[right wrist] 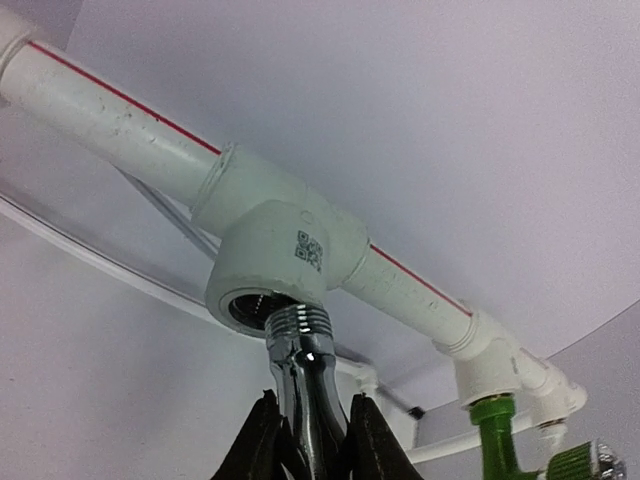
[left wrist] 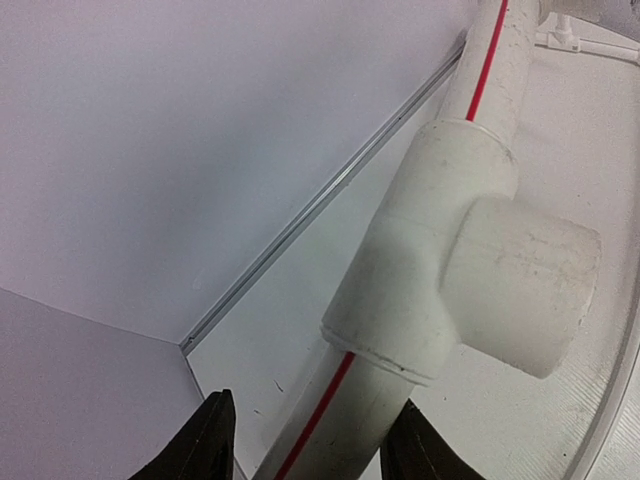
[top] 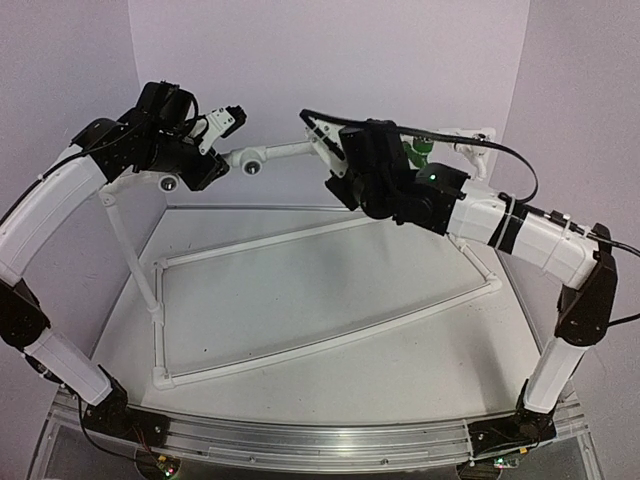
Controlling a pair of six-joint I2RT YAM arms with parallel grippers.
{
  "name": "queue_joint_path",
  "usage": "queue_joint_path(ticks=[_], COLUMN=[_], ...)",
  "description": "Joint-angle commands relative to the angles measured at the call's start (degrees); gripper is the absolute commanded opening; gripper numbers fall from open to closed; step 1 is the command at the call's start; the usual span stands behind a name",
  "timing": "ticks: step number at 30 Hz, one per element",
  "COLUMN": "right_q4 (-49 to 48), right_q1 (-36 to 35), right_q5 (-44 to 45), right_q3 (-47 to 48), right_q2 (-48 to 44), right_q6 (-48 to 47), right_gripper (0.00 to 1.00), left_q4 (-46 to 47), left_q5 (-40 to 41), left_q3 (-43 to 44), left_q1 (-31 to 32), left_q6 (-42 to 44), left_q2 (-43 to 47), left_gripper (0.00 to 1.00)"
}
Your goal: Install the water faucets
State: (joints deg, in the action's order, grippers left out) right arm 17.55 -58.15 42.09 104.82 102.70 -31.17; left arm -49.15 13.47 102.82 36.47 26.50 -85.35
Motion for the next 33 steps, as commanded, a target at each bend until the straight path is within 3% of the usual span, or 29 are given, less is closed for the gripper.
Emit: queue_joint_path(ticks=[1,7,14,33], right_q4=[-23.05,-53.3,-73.07,-65.81], right_q1=[-2.22,-2.38,-2.88,-2.41], right_q5=[9.64,10.01,7.39,6.88], right_q3=[-9.63,-22.56,-27.14,-20.03], right_q2=[-1.21,-2.03,-0.98,2.68], right_q6=[-26.87,-53.63,-70.39,-66.67], right_gripper=[0.0,0.0,0.0,0.0], left_q4=[-2.76,0.72,2.44,2.41], left_q5=[-1.94,-0.53,-1.94,-3.3], left_q3=[-5.88,-9.42,-10.91,-12.22], left_q1=[-0.35,-0.35,-0.35,-0.34], left_q6=[-14.55,-15.13,-14.85,-15.15], left_q2=[2.39,5.64,6.19,6.88], left_gripper=[0.2,0.09,0.05,0.04])
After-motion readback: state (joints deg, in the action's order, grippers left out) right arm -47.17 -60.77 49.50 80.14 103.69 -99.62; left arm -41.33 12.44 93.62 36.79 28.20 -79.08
